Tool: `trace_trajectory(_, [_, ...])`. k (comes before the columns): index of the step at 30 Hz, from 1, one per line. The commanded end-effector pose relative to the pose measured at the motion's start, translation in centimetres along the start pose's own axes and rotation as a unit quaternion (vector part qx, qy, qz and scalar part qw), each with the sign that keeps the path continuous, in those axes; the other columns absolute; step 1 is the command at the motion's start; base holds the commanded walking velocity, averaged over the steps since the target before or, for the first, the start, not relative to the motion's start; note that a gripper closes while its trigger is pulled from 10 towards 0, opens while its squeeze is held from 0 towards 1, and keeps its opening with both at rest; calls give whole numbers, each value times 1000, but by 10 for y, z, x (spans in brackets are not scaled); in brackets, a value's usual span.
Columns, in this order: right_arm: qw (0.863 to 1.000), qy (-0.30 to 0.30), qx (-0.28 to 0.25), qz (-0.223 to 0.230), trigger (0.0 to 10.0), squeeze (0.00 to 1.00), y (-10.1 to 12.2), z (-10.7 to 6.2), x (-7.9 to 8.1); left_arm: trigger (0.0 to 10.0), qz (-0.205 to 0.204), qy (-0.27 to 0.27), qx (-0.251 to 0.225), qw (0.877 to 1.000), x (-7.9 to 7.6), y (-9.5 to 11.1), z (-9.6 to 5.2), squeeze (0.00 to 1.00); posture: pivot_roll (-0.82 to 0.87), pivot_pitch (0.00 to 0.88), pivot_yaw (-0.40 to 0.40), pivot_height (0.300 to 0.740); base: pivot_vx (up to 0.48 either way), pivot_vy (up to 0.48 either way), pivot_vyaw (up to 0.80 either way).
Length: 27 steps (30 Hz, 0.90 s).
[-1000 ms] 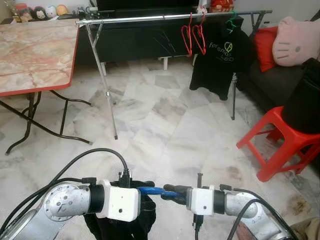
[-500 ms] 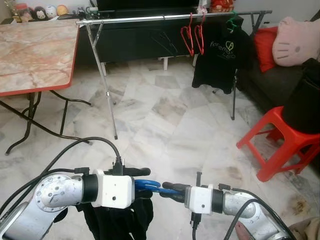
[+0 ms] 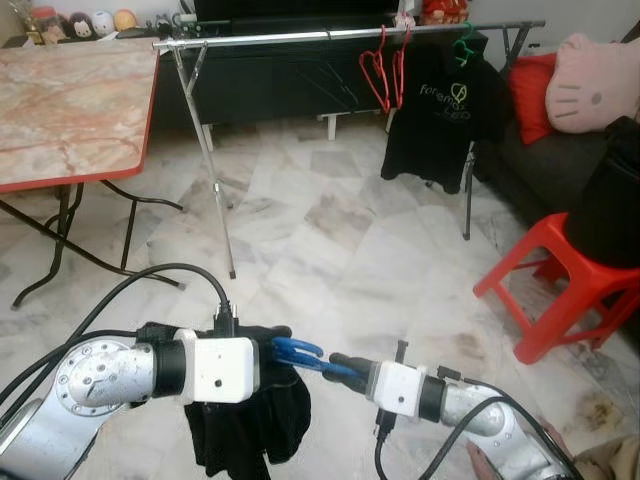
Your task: Hang hanger
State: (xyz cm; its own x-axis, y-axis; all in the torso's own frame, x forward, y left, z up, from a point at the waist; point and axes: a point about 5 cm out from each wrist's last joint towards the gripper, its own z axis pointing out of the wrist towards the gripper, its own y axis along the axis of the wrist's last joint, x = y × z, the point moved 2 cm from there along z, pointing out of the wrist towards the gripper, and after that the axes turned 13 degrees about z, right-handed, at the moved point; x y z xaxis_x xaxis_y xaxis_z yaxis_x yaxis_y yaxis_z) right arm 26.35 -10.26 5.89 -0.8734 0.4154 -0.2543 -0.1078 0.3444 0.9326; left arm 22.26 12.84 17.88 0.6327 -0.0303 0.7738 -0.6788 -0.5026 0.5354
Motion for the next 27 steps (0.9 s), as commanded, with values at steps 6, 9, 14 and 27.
trace_trajectory(6, [998, -43, -18, 29, 0, 0, 2, 1, -8, 10000, -32, 76, -23, 996, 13, 5, 6, 0, 19, 71, -19, 740, 0, 0, 0])
trace_trajectory(9, [999, -29, -11, 26, 0, 0, 0, 2, -2, 10000, -19, 96, -21, 995, 18, 4, 8, 0, 24, 73, -22, 740, 0, 0, 0])
trace_trajectory(14, [999, -13, -10, 32, 0, 0, -1, 3, 3, 10000, -11, 110, -37, 993, 27, 9, 12, 0, 20, 70, -21, 740, 0, 0, 0])
trace_trajectory(27, [994, -84, -38, 63, 0, 0, 3, 4, -14, 10000, -28, 25, -16, 999, 9, 4, -6, 0, 27, 71, -22, 740, 0, 0, 0])
